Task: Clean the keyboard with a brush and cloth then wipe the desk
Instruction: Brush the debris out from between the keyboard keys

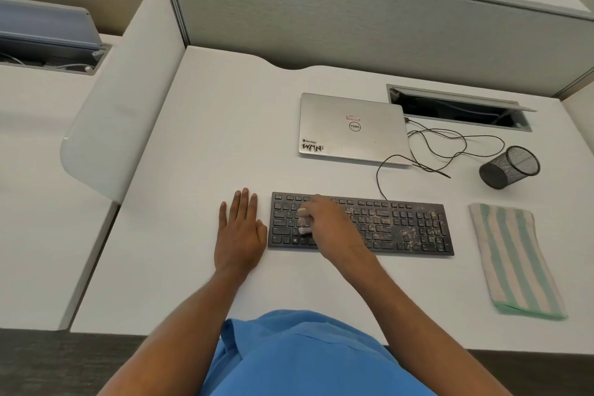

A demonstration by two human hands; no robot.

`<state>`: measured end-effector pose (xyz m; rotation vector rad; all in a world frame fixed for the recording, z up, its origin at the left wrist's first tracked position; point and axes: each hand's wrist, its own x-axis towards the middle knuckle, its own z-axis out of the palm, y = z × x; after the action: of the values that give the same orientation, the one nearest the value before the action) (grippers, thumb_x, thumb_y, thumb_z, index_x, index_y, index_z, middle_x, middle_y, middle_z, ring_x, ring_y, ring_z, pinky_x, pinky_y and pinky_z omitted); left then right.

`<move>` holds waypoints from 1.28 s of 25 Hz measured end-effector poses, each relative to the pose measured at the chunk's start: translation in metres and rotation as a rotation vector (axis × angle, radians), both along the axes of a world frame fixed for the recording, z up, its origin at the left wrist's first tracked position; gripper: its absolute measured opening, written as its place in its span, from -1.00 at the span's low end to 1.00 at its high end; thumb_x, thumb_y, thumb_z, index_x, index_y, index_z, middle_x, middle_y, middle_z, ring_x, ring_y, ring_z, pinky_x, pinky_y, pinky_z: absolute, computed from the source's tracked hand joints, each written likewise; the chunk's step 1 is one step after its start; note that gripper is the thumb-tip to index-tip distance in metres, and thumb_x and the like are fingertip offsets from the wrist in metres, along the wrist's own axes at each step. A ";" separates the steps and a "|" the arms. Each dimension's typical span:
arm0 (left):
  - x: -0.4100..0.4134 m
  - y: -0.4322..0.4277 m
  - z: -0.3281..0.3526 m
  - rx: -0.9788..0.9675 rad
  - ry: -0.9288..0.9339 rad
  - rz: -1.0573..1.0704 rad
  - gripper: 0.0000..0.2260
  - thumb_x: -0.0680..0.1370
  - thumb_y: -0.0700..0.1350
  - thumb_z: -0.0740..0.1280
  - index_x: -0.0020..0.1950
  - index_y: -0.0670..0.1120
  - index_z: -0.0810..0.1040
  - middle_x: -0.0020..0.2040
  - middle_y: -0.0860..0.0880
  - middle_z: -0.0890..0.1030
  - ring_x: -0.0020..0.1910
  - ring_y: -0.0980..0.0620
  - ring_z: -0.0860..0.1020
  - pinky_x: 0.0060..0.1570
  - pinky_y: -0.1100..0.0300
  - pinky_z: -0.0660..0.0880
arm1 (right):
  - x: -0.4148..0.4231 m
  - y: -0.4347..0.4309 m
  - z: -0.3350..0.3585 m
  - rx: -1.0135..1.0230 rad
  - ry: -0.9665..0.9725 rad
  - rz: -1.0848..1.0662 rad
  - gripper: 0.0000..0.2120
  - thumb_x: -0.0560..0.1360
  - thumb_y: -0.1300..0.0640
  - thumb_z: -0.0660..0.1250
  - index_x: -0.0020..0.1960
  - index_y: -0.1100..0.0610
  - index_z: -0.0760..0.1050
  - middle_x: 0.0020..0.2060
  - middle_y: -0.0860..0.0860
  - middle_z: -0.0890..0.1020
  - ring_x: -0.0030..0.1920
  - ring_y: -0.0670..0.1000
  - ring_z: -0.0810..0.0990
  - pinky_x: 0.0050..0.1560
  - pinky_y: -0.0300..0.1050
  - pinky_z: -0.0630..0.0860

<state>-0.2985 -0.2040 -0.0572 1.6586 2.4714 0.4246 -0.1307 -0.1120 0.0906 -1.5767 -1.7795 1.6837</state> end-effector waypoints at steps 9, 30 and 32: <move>-0.001 0.000 0.001 -0.016 0.003 -0.005 -0.41 0.66 0.00 0.00 0.70 -0.12 0.19 0.72 -0.11 0.12 0.72 -0.06 0.04 0.68 -0.14 -0.07 | 0.036 0.019 0.008 0.488 -0.342 0.080 -0.73 0.61 0.23 0.24 -0.27 0.11 0.38 -0.30 0.00 0.49 -0.35 -0.15 0.40 -0.29 -0.20 0.50; -0.001 0.000 0.001 -0.027 0.003 -0.008 -0.40 0.66 0.00 -0.01 0.71 -0.12 0.17 0.73 -0.10 0.11 0.72 -0.05 0.01 0.68 -0.15 -0.08 | 0.026 0.017 0.012 0.443 -0.492 0.156 -0.80 0.61 0.23 0.22 -0.20 0.17 0.40 -0.31 0.11 0.55 -0.35 0.04 0.44 -0.43 -0.15 0.38; -0.001 0.000 0.001 -0.020 0.004 -0.007 -0.40 0.66 0.00 -0.01 0.71 -0.12 0.18 0.73 -0.11 0.11 0.72 -0.05 0.01 0.68 -0.15 -0.07 | 0.028 0.020 0.017 0.465 -0.531 0.163 -0.81 0.61 0.22 0.21 -0.18 0.20 0.42 -0.33 0.08 0.52 -0.37 0.03 0.43 -0.47 -0.16 0.35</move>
<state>-0.2993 -0.2041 -0.0562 1.6613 2.4634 0.3952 -0.1025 -0.0921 0.1072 -1.7861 -2.3820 0.8292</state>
